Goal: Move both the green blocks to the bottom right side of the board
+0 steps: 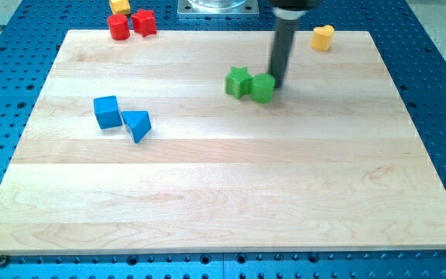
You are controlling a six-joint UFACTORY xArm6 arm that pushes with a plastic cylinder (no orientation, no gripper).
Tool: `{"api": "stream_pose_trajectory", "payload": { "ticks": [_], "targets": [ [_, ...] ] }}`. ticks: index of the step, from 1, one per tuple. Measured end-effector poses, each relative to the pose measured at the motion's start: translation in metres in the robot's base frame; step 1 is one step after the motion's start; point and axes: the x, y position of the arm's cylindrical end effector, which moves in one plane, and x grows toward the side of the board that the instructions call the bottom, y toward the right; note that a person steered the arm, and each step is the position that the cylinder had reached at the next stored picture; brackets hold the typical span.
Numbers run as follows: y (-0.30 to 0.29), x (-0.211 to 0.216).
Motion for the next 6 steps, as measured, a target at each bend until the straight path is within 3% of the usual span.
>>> {"api": "stream_pose_trajectory", "payload": {
  "ticks": [1,2,3,4,6],
  "targets": [
    [-0.012,-0.026],
    [-0.092,-0.026],
    [-0.037,0.021],
    [-0.042,0.022],
    [0.012,0.002]
  ]
}}
